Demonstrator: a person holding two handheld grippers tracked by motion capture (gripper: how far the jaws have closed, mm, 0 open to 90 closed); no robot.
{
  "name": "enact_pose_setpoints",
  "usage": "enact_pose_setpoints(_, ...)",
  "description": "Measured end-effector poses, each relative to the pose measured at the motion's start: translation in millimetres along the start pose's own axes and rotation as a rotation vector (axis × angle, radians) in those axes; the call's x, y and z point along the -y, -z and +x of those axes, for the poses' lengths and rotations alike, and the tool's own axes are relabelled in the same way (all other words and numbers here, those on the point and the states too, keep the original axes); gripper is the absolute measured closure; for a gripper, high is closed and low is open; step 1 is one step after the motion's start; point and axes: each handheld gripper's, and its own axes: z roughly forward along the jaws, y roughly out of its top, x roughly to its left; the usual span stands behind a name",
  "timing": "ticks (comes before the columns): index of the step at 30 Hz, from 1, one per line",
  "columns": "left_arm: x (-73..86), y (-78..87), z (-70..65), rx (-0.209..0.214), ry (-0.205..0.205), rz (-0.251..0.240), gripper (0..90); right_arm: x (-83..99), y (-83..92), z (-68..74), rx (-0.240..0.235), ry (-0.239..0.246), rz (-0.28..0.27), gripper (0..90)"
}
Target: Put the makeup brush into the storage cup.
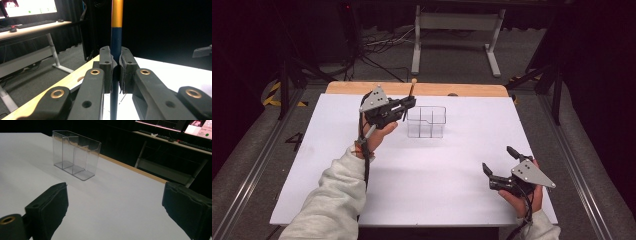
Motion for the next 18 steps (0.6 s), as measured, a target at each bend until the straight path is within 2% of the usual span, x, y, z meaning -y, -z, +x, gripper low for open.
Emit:
enact_pose_setpoints(4, 3.2, -8.8, 3.0, 0.017, 0.025, -0.028, 82.6, 0.2, 0.1, -0.5, 0.009, 0.002, 0.013, 8.1)
enact_pose_setpoints(7, 1.8, -16.0, 4.3, 0.011, 0.03, -0.023, 82.6, 0.6, 0.5, -1.3, 0.014, -0.003, 0.012, 8.2)
enact_pose_setpoints(18, -13.5, -40.4, -1.1, 0.019, 0.021, -0.023, 82.6, -0.3, 2.5, -2.1, 0.016, -0.005, 0.003, 8.4)
